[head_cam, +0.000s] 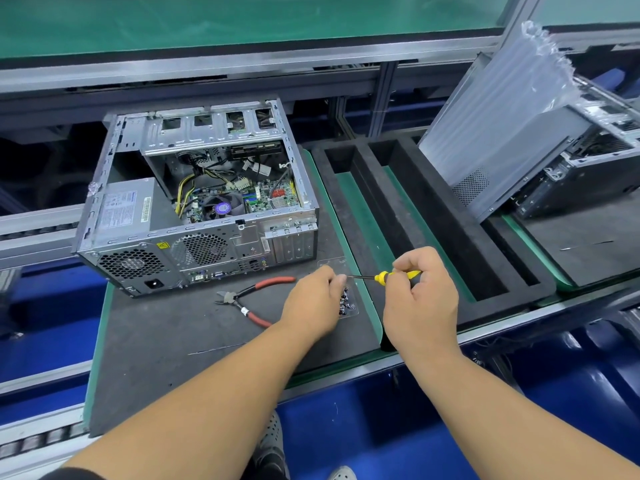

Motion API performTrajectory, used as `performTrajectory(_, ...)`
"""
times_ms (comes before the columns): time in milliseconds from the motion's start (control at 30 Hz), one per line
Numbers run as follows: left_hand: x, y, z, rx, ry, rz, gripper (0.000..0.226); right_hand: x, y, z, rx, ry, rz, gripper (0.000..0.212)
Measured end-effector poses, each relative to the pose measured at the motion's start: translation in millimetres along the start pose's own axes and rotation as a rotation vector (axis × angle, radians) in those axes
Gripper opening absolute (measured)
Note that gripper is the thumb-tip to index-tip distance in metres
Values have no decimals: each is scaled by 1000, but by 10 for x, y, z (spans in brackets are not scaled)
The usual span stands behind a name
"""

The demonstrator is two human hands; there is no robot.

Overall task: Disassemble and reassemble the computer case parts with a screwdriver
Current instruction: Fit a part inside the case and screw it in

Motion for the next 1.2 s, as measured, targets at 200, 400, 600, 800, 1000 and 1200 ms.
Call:
performTrajectory(200,-14,-65,35,79,-397,936,22,181,-33,53,-39,63,-103,17)
performTrajectory(400,-6,-487,144,151,-457,1498,15,349,92,103,-25,214,-408,30)
performTrajectory(600,165,-961,284,44,-469,1679,6,479,408,258,88,288,-510,31)
performTrajectory(800,460,-1303,315,31,-507,1759,5,573,774,395,180,397,-481,33)
performTrajectory(1000,773,-1401,288,-29,-602,1818,15,654,1020,473,327,438,-326,26)
performTrajectory(1200,998,-1416,259,15,-624,1790,9,700,1160,480,432,410,-77,29)
Point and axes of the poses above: each hand's wrist, its own z-axis away from the middle knuckle, its own y-axis out of the palm, x = y × z, the point moved 1 cm from there along -z, towards the middle knuckle, and after that the axes turned 9 degrees about -z, right-handed, at the moved point
